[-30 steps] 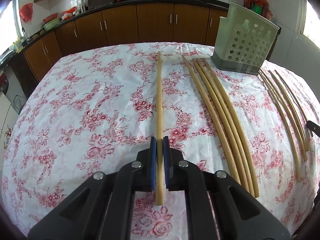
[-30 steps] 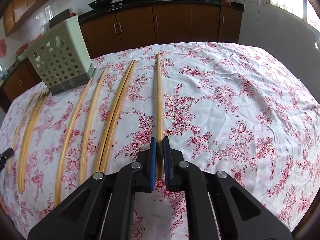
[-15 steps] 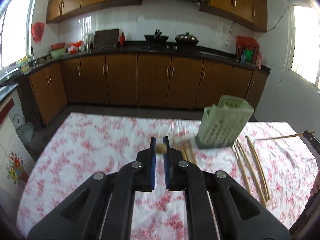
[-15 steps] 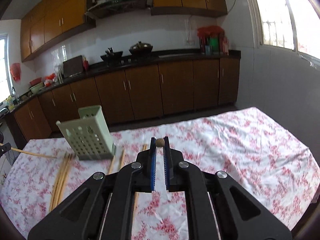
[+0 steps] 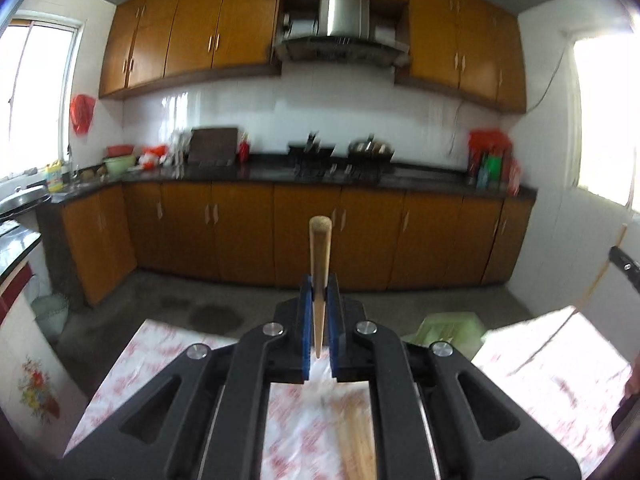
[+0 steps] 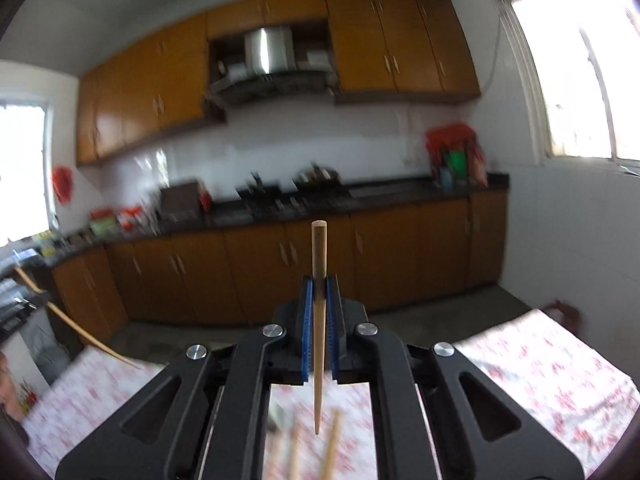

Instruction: Organize utensils

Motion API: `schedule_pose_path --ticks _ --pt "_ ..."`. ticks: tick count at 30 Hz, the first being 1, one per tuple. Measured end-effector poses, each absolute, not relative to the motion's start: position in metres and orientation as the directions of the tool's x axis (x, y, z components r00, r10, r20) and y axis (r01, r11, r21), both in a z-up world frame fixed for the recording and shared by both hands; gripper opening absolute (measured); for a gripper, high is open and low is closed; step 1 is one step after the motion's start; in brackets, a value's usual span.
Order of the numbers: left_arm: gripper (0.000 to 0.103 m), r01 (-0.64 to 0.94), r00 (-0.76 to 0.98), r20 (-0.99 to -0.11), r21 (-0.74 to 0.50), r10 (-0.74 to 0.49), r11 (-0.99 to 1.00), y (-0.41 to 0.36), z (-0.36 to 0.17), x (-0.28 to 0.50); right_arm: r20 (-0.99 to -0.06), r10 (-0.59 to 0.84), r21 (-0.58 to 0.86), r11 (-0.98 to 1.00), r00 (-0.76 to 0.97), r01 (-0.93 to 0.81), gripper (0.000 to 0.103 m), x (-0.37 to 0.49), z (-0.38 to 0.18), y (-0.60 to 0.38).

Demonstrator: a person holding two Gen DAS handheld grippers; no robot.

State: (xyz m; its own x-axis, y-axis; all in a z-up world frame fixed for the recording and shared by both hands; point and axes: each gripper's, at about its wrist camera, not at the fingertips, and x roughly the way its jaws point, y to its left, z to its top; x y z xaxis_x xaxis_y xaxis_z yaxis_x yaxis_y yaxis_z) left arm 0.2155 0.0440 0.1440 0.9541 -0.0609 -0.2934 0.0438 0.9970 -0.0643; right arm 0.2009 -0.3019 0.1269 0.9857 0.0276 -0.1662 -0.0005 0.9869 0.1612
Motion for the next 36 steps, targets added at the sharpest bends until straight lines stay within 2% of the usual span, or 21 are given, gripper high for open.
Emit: schedule_pose_path --ticks 6,9,17,24,26,27,28,30,33,36 --pt "0.008 0.136 0.969 -0.187 -0.141 -0.162 0.981 0.018 0.181 0.211 -0.013 0.105 0.186 0.977 0.994 -0.101 0.008 0.199 0.151 -0.273" --pt "0.008 0.176 0.959 -0.197 -0.157 -0.205 0.972 0.001 0.173 0.219 0.006 0.108 0.172 0.979 0.994 -0.107 0.008 0.211 0.142 -0.261" --pt "0.008 0.212 0.910 -0.327 -0.164 -0.256 0.963 -0.031 0.126 0.253 -0.157 0.125 0.175 0.980 0.980 -0.097 0.008 0.252 0.093 -0.250" --pt "0.008 0.198 0.886 -0.386 -0.187 -0.258 0.962 -0.029 0.095 0.272 -0.252 0.147 0.211 0.973 0.957 -0.093 0.010 0.261 0.077 -0.251" --pt "0.011 0.191 0.887 -0.386 -0.197 -0.255 0.962 -0.026 0.094 0.271 -0.258 0.145 0.205 0.974 0.955 -0.093 0.025 0.259 0.079 -0.251" --pt "0.014 0.192 0.887 -0.382 -0.205 -0.259 0.960 -0.025 0.094 0.271 -0.255 0.142 0.203 0.975 0.956 -0.091 0.037 0.257 0.081 -0.252" --pt "0.020 0.191 0.888 -0.378 -0.211 -0.260 0.959 -0.023 0.094 0.269 -0.247 0.140 0.202 0.975 0.959 -0.090 0.040 0.253 0.083 -0.253" --pt "0.031 0.184 0.897 -0.361 -0.223 -0.257 0.957 -0.016 0.098 0.263 -0.233 0.135 0.199 0.976 0.963 -0.089 0.041 0.247 0.088 -0.256" --pt "0.039 0.182 0.911 -0.324 -0.237 -0.255 0.954 -0.003 0.105 0.245 -0.213 0.115 0.208 0.976 0.970 -0.070 0.044 0.230 0.095 -0.266" --pt "0.045 0.175 0.922 -0.294 -0.260 -0.251 0.950 0.012 0.111 0.223 -0.241 0.072 0.223 0.975 0.968 -0.017 0.044 0.211 0.089 -0.286"
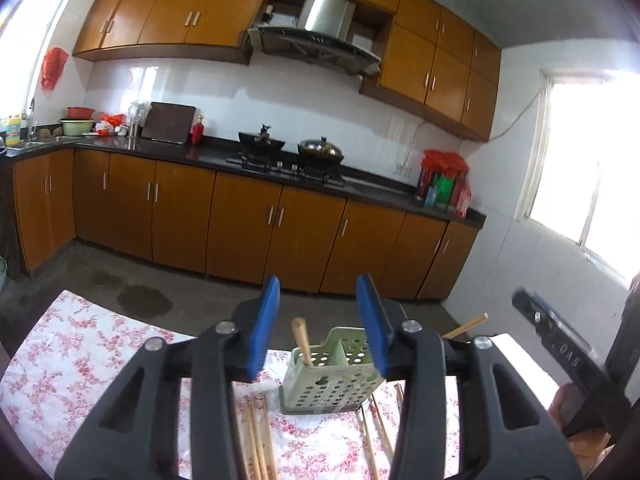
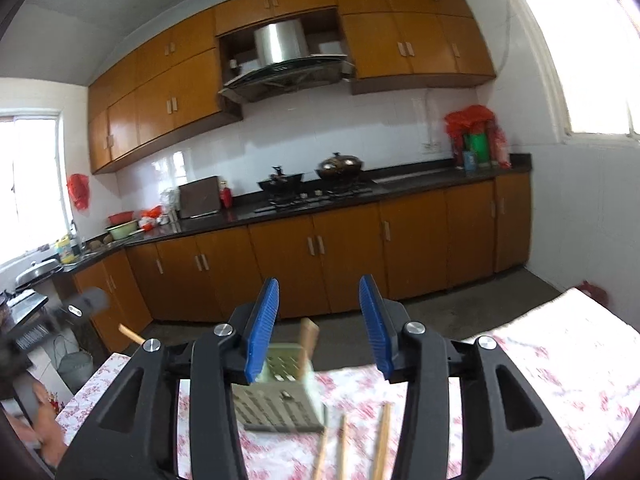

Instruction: Organize utensils

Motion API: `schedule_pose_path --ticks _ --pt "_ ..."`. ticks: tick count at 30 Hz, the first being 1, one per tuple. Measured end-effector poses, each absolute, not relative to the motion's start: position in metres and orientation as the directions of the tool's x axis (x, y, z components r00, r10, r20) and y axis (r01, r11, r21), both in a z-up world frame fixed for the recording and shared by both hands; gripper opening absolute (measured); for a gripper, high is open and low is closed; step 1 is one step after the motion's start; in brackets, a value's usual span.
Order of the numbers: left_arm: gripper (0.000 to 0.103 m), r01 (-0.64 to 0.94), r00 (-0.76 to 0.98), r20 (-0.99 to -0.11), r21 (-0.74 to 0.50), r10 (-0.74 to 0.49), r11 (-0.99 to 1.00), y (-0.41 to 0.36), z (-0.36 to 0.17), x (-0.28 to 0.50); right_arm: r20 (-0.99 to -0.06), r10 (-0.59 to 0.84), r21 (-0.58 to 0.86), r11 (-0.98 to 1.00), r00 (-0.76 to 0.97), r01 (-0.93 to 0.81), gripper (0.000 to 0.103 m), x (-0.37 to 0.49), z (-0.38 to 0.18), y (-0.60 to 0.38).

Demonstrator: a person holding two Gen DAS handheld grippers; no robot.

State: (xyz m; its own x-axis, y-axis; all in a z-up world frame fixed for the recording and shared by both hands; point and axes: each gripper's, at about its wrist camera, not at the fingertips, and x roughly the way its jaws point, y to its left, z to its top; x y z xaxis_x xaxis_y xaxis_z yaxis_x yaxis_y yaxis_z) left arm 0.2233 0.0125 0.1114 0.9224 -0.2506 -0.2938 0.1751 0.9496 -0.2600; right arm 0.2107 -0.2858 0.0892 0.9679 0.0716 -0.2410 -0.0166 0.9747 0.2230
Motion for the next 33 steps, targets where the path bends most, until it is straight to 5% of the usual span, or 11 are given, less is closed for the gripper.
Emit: schedule_pose_path --ticks 5,7,11,18,22,33 --pt "0.050 0.067 0.921 -0.361 -0.221 -0.145 0.973 0.039 0.082 0.192 -0.470 0.033 0.200 0.977 0.882 0.070 0.040 0.206 0.023 -0.307" --pt "0.050 0.027 0.896 -0.431 -0.190 -0.108 0.981 0.045 0.058 0.190 -0.588 0.062 0.200 0.977 0.807 0.071 0.023 0.211 -0.018 -0.310" --pt "0.047 -0.005 0.794 -0.600 -0.165 -0.096 0.986 0.053 -0.009 0.193 -0.728 0.123 0.219 0.974 0.674 0.060 0.021 0.212 -0.082 -0.302" --pt "0.040 0.013 0.689 -0.713 -0.165 -0.128 0.986 0.044 -0.069 0.190 -0.778 0.123 0.192 0.980 0.616 0.047 0.016 0.218 -0.106 -0.288" --pt "0.035 0.032 0.665 -0.733 -0.165 -0.144 0.986 0.036 -0.088 0.186 -0.784 0.091 0.143 0.989 0.615 0.037 0.008 0.217 -0.110 -0.281" --pt "0.021 0.086 0.608 -0.776 -0.149 -0.170 0.985 0.017 -0.104 0.190 -0.776 0.044 0.131 0.987 0.629 0.093 0.008 0.207 -0.116 -0.293"
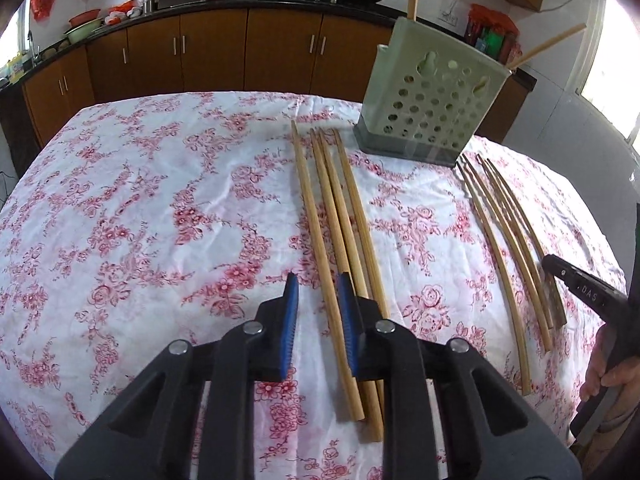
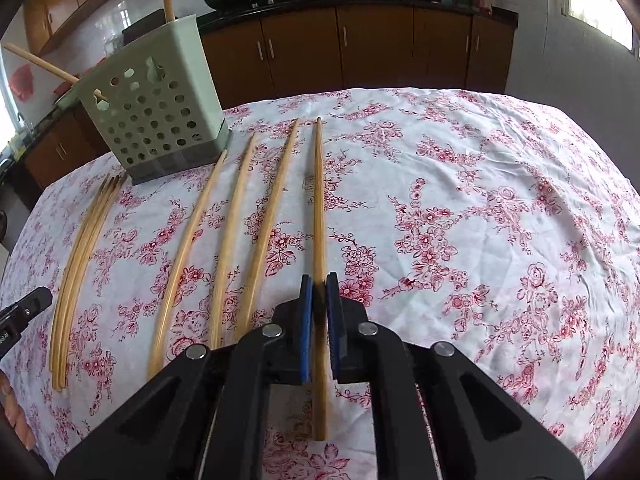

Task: Organize utensils
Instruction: 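Grasp the next bamboo chopstick with the left tool while the right tool grasps another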

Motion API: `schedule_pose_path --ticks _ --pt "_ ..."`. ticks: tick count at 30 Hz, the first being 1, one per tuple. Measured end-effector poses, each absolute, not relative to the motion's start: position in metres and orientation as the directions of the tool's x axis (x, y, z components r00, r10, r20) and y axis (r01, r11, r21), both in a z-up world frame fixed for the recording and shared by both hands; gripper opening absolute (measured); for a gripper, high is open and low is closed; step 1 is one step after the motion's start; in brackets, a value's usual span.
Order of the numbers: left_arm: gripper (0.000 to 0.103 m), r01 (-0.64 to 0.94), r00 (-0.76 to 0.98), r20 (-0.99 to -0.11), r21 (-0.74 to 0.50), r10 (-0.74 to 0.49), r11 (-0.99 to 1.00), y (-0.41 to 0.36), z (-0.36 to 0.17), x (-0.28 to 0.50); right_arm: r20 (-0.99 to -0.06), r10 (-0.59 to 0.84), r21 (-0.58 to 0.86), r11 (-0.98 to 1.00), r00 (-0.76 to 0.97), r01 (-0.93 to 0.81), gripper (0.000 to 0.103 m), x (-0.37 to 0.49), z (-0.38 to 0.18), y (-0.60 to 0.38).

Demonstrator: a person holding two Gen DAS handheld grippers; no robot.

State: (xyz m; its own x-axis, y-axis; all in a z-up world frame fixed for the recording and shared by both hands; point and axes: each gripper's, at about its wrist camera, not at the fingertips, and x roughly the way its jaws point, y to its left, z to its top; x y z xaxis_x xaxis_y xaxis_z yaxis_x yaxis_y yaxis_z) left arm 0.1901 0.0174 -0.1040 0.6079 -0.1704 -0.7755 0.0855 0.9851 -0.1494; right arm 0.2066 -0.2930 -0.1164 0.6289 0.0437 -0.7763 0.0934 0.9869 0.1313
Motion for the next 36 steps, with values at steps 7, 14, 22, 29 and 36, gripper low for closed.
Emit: schedule_pose_path --ticks 7,14,22,29,36 --pt "0.020 0.092 0.602 -0.791 -0.071 -0.112 0.993 0.006 -0.112 0.194 -0.777 0.053 0.140 0.986 0.627 0.089 0.009 0.206 -0.116 -0.293" --pt "0.009 0.040 0.609 -0.792 -0.022 -0.042 0.999 0.023 -0.112 0.210 -0.770 0.011 0.095 0.991 0.638 0.098 0.008 0.208 -0.116 -0.297" --pt "0.011 -0.030 0.620 -0.784 -0.068 -0.034 0.997 0.060 -0.113 0.212 -0.769 -0.017 0.099 0.984 0.639 0.145 0.008 0.210 -0.117 -0.318" --pt "0.011 -0.034 0.621 -0.781 -0.113 -0.068 0.993 0.065 -0.113 0.212 -0.768 0.002 0.120 0.983 0.640 0.141 0.009 0.210 -0.117 -0.320" --pt "0.011 -0.035 0.621 -0.780 -0.123 -0.075 0.992 0.065 -0.113 0.212 -0.771 -0.022 0.090 0.986 0.637 0.142 0.009 0.210 -0.118 -0.316"
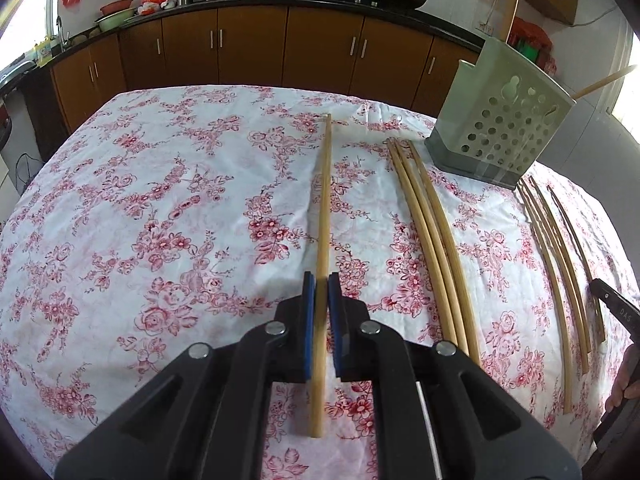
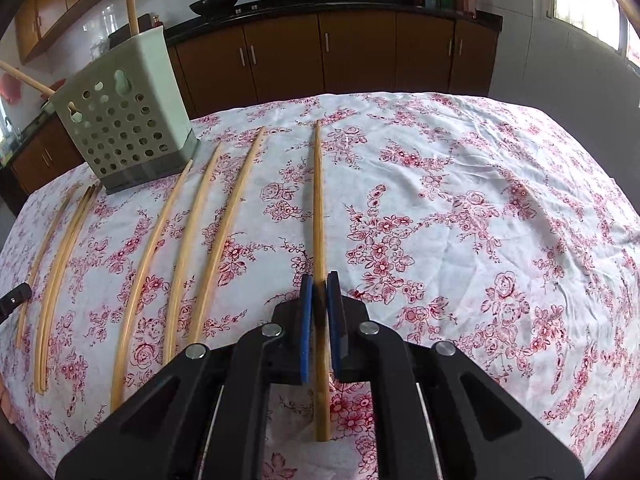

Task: Organize utensils
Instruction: 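Grasp the next bamboo chopstick with the left tool while the right tool grasps another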

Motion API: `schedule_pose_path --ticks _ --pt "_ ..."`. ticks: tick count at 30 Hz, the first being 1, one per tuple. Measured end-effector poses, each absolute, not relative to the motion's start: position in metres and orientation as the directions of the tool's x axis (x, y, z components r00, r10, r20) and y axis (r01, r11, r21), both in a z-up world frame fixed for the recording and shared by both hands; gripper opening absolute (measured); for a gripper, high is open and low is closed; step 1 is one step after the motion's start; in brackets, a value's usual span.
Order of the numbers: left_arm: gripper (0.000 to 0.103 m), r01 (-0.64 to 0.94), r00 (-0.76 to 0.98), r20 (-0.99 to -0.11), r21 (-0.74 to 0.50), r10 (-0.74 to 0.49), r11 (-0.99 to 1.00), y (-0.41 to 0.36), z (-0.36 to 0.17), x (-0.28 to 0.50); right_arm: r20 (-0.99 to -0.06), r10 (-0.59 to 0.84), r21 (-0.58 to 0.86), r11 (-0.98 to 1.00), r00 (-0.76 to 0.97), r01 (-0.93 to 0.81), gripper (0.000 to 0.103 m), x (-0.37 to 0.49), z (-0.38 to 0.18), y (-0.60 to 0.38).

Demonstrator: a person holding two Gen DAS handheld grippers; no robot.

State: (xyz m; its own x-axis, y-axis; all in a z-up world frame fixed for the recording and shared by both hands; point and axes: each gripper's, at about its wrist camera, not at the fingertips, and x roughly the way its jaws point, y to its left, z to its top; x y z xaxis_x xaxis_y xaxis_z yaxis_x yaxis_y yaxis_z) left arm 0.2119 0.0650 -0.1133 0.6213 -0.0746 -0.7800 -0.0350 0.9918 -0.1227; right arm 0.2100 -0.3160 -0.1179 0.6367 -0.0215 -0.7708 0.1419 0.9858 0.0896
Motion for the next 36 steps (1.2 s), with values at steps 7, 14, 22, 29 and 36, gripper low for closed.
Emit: schedule_pose_path --ticks 7,14,22,29,36 --pt "0.011 -0.035 0.621 -0.780 -0.125 -0.076 0.992 0.0648 -0.1134 0.2122 -0.771 -0.026 0.082 0.987 0.636 0.141 0.009 0.2095 -0.1182 -0.3160" --pt "0.011 -0.035 0.621 -0.780 -0.122 -0.074 0.992 0.0647 -0.1136 0.2121 -0.771 -0.026 0.081 0.987 0.636 0.139 0.009 0.2099 -0.1189 -0.3159" --pt "0.011 -0.036 0.621 -0.780 -0.123 -0.075 0.992 0.0649 -0.1137 0.2122 -0.771 -0.027 0.080 0.987 0.636 0.139 0.009 0.2098 -0.1186 -0.3161" --pt "0.011 -0.036 0.621 -0.780 -0.125 -0.075 0.991 0.0646 -0.1137 0.2120 -0.772 -0.028 0.079 0.987 0.636 0.139 0.009 0.2099 -0.1186 -0.3160" --pt "0.011 -0.037 0.621 -0.780 -0.128 -0.078 0.991 0.0641 -0.1132 0.2121 -0.772 -0.029 0.078 0.987 0.635 0.139 0.009 0.2100 -0.1186 -0.3157"
